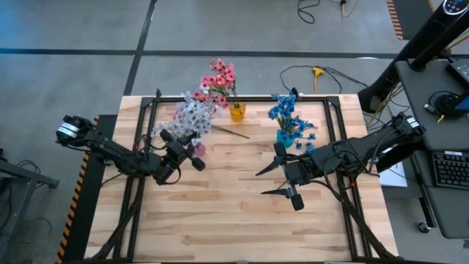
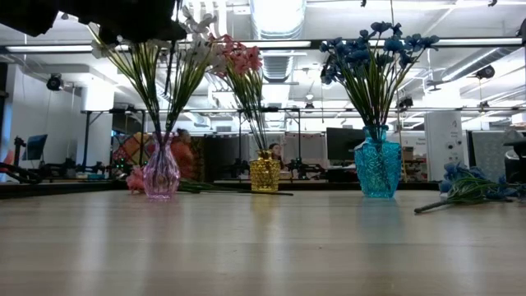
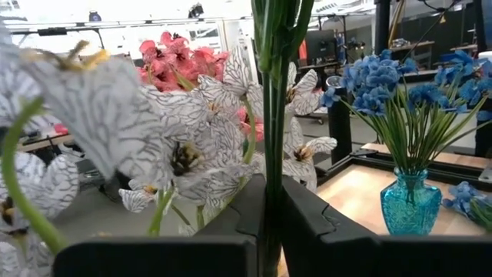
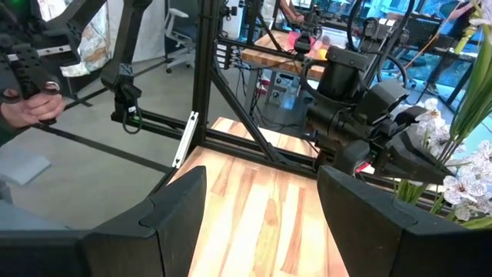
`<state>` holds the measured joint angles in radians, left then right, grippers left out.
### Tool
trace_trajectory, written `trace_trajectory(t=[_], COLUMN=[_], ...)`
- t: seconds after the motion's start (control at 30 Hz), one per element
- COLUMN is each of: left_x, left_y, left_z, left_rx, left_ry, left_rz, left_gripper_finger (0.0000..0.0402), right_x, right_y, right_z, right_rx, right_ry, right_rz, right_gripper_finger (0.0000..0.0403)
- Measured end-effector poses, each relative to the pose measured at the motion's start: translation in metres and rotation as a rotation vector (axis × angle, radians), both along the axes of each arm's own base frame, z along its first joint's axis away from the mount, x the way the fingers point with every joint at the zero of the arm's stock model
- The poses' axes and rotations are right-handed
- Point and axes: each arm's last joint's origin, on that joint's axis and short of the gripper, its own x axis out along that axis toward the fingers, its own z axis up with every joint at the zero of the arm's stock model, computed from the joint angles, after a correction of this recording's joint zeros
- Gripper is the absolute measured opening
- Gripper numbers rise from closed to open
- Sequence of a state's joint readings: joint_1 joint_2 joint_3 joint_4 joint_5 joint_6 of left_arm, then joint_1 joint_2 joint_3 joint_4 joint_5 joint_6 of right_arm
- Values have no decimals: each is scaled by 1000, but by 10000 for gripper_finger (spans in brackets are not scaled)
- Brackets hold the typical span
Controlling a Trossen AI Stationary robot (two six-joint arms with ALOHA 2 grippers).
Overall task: Sort flowers into vase by color
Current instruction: Put the white flowers into the purple vase
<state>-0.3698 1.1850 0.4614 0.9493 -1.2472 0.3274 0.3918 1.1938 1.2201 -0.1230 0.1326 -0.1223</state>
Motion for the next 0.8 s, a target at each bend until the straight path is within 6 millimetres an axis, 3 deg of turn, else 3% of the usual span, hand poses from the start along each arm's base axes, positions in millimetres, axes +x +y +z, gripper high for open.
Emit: trace_trajectory(t=[0.8], left_x=[6], left_y=[0], left_z=[-14], left_rx=[-12], left_ry=[30], left_rz=[56], left_gripper_finger=[10], right_x=[0], right_y=[0], right_z=[0], right_rx=[2], right_ry=[2], right_rz=[0], right_gripper_finger=[242])
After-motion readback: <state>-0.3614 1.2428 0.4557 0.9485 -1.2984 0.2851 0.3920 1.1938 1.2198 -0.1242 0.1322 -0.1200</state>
